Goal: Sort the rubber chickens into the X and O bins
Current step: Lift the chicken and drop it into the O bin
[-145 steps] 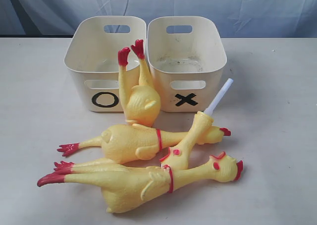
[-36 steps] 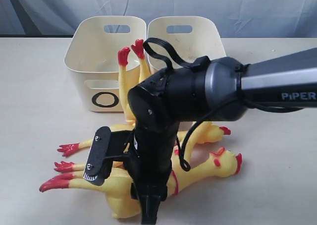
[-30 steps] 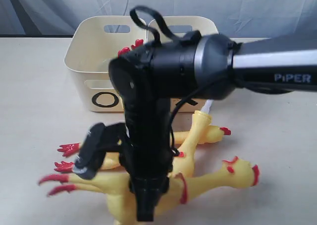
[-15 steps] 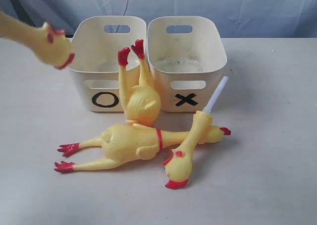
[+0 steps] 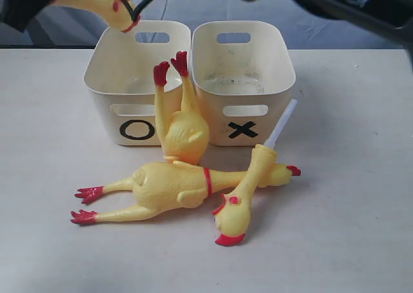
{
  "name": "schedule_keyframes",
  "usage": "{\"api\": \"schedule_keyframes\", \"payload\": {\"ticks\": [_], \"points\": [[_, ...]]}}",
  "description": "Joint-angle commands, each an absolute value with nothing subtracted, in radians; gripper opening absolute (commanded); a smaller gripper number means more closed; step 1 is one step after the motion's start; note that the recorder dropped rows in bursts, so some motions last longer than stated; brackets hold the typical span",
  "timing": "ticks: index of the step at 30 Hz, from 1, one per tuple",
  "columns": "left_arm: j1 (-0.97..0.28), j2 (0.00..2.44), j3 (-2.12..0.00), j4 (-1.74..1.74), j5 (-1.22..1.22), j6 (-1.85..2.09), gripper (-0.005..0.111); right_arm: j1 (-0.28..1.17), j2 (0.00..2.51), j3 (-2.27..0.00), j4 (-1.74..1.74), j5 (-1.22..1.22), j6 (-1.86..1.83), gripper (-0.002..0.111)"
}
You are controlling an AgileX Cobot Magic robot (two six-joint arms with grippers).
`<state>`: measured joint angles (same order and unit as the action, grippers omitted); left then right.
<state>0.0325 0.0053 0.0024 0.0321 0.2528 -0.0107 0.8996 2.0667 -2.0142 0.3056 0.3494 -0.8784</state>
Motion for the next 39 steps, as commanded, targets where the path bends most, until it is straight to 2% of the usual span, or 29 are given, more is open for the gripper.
{"api": "schedule_keyframes", "payload": {"ticks": [1, 10, 13, 15, 17, 19, 25, 28, 32, 35, 39], "points": [[0.029, 0.0, 0.0, 0.033, 0.24, -0.015, 0.0, 0.849, 2.127, -2.021, 0.311, 0.231, -0.799, -0.001], [0.029, 0.0, 0.0, 0.033, 0.24, -0.015, 0.0, 0.745, 2.232, -2.019, 0.311, 0.254, -0.445, 0.001], [0.029, 0.0, 0.0, 0.033, 0.24, -0.015, 0.0, 0.72, 2.257, -2.019, 0.311, 0.294, -0.345, 0.023], [0.029, 0.0, 0.0, 0.033, 0.24, -0.015, 0.0, 0.712, 2.261, -2.019, 0.311, 0.299, -0.316, 0.049], [0.029, 0.0, 0.0, 0.033, 0.24, -0.015, 0.0, 0.71, 2.253, -2.021, 0.318, 0.299, -0.312, 0.063], [0.029, 0.0, 0.0, 0.033, 0.24, -0.015, 0.0, 0.71, 2.23, -2.021, 0.318, 0.297, -0.316, 0.063], [0.029, 0.0, 0.0, 0.033, 0.24, -0.015, 0.0, 0.724, 2.11, -2.021, 0.318, 0.333, -0.341, 0.048], [0.029, 0.0, 0.0, 0.033, 0.24, -0.015, 0.0, 0.744, 2.049, -2.021, 0.316, 0.483, -0.501, 0.051], [0.029, 0.0, 0.0, 0.033, 0.24, -0.015, 0.0, 0.787, 2.0, -2.021, 0.306, 0.832, -0.711, 0.057], [0.029, 0.0, 0.0, 0.033, 0.24, -0.015, 0.0, 0.813, 2.0, -2.018, 0.298, 1.038, -0.717, 0.057], [0.029, 0.0, 0.0, 0.033, 0.24, -0.015, 0.0, 0.828, 2.0, -1.995, 0.291, 1.171, -0.702, 0.057]]}}
